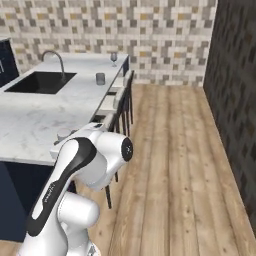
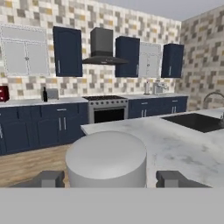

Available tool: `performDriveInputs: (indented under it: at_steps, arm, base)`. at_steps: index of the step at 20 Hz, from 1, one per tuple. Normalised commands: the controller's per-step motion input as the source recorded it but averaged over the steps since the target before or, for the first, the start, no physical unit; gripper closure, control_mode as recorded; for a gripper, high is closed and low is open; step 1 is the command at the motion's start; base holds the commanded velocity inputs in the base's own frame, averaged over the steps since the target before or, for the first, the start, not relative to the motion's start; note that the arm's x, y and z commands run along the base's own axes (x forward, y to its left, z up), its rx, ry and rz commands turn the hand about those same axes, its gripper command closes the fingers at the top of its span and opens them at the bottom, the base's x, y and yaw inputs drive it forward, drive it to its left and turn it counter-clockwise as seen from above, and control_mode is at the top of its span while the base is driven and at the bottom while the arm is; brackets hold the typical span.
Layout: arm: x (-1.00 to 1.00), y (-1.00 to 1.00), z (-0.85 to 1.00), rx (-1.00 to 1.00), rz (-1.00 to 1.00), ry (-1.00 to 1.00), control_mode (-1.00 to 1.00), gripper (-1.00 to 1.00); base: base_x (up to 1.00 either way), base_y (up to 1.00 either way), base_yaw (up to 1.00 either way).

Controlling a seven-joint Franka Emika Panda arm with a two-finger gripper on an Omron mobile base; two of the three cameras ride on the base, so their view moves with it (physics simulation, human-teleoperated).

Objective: There is a wine glass and glass cup on the dining counter. Place the wine bottle next to the wine glass and the juice bottle next to the glass cup.

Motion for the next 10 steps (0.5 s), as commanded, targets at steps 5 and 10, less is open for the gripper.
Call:
performDriveInputs:
  at_steps: [5,10]
  arm:
    - [0.0,0.0,0.0,0.0,0.0,0.0,1.0,1.0]
    - [0.0,0.0,0.0,0.0,0.0,0.0,1.0,1.0]
  base:
    - [0.39,-0.48,0.2]
    - [0.54,-0.45,0.14]
